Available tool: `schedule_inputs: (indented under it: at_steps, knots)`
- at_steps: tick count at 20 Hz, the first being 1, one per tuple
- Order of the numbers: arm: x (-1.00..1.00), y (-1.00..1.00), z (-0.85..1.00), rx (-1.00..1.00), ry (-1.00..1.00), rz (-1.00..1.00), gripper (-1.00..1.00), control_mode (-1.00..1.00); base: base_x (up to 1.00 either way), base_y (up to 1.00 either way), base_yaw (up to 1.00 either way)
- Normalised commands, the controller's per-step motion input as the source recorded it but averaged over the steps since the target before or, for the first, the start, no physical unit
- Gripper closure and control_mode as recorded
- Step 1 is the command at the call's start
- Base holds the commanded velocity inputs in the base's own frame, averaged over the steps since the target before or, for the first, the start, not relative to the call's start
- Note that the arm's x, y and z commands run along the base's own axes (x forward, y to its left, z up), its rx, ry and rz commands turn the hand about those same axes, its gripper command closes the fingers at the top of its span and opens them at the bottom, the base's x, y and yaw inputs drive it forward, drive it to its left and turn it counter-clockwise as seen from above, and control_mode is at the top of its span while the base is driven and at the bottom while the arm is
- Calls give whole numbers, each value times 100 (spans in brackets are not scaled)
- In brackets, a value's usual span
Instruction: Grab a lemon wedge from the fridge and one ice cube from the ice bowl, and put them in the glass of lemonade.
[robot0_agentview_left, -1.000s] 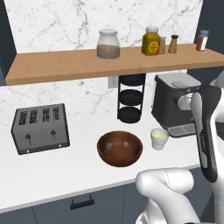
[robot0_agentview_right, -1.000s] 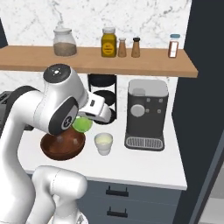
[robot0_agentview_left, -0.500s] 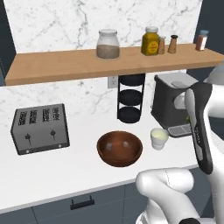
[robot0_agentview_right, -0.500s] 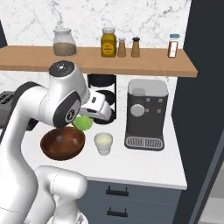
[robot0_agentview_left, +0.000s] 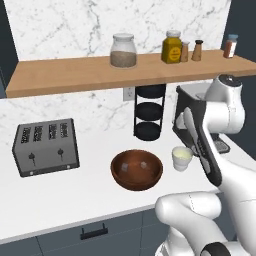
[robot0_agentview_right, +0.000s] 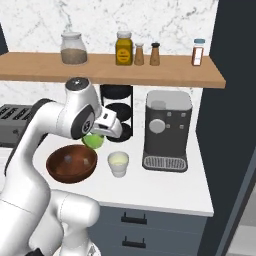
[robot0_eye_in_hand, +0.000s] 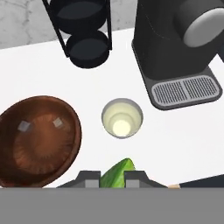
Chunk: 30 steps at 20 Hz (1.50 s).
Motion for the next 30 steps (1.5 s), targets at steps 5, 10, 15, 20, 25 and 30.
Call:
schedule_inputs:
  at_steps: [5, 10, 15, 20, 25, 30]
  knots:
    - [42, -2, -83, 0, 4, 0, 100, -100, 0, 0, 0]
    - [30, -1, -40, 0, 5, 0, 100, -100, 0, 0, 0]
    - [51, -14, 0, 0, 4, 0, 100, -100, 0, 0, 0]
    - [31, -21, -13, 0, 2, 0, 100, -100, 0, 0, 0]
    - [3, -5, -26, 0, 0, 0, 100, -100, 0, 0, 0]
    - [0, 0, -24, 0, 0, 0, 100, -100, 0, 0, 0]
